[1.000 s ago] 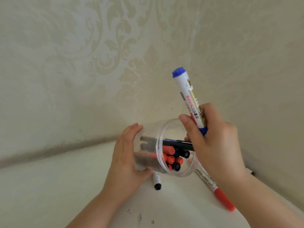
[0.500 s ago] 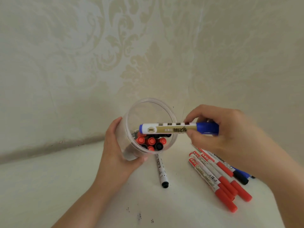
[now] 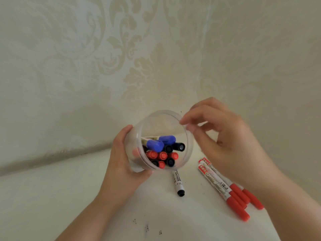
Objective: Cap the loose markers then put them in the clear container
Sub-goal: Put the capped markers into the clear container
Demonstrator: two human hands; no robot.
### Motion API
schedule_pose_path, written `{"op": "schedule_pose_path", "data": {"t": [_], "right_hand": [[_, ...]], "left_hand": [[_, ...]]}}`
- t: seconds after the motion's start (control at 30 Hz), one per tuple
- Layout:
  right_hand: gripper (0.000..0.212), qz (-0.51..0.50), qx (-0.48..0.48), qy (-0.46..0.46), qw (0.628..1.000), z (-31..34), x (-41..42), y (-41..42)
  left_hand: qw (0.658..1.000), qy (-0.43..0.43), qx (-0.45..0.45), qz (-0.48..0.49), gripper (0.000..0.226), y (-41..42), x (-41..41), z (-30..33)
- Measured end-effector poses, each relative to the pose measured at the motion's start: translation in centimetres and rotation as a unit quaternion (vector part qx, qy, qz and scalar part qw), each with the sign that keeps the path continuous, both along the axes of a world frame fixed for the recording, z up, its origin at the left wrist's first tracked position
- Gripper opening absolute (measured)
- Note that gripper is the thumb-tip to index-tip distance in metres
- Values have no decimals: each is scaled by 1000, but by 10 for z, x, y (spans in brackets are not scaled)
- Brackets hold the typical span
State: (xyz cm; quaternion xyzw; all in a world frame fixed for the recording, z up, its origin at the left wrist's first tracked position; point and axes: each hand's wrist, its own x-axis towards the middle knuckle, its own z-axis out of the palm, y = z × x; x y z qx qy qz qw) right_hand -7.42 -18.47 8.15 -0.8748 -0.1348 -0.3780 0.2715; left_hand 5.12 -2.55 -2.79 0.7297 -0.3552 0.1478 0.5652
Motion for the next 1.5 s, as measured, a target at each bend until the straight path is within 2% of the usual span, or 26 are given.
{"op": "schedule_pose_path", "data": {"t": [0.07,0.1,0.13,0.2,0.27,0.33,0.43,0.5,0.53,0.6,0.67,0.7,0.77,0.83,0.87,0.93,1.0,1.07,1.23,1.3,1.37,1.43,1.5], "right_hand": [[26,-89,40,-33,995,-8,8,-8],[24,-129,59,-12,990,-14,13,-12],[21,-160,65,43,984,-24,18,-15],[11,-194,14,207,959,-48,26,-17],[34,-216,-63,331,917,-68,32,-13],[42,-250,-126,330,901,-80,36,-4],[20,-264,-213,325,883,-92,37,5],[18,-256,-215,328,884,-93,39,2],[21,-250,-172,313,900,-90,39,-3],[34,-231,10,242,942,-71,38,-13],[55,-193,225,122,947,-38,27,-16],[59,-164,286,49,943,-21,17,-15],[56,-80,330,-71,938,5,-2,-7],[42,27,332,-141,932,18,-14,12],[33,75,326,-154,930,18,-14,22],[19,149,326,-120,926,10,-11,37],[11,164,294,-28,941,-2,-2,44],[12,132,226,43,964,-15,5,45],[32,19,149,33,988,-20,9,36],[24,-23,64,38,997,-25,9,40],[9,-77,-75,43,993,-31,11,46],[35,-86,-158,89,980,-34,12,49],[43,-94,-199,96,971,-37,17,46]], "left_hand": [[1000,16,-6,14,99,1,1,1],[1000,18,-6,22,101,2,2,1],[999,16,-4,32,104,2,0,1],[999,25,-6,46,104,2,-1,3],[999,34,-5,40,105,2,2,1],[999,43,-1,16,105,2,8,0],[998,56,0,-15,105,1,10,-3],[999,47,20,2,106,1,8,-4],[999,41,15,-10,107,1,7,-4],[999,30,7,-25,108,2,7,-6],[1000,21,11,-14,106,2,5,-3],[1000,14,8,-14,105,2,5,-3],[1000,13,1,-9,105,1,4,-2],[1000,13,6,1,106,1,5,-4],[1000,11,6,2,106,1,5,-4],[1000,7,3,-1,105,0,4,-4],[1000,2,-3,-7,106,-1,2,-4],[1000,6,-2,-17,109,-1,2,-5],[1000,3,9,-13,108,-1,3,-4],[1000,13,3,-23,108,-1,5,-6],[999,22,-1,-29,106,-1,6,-6],[1000,10,-1,-22,101,-1,3,-7],[1000,-4,3,-7,102,-1,1,-8]]}}
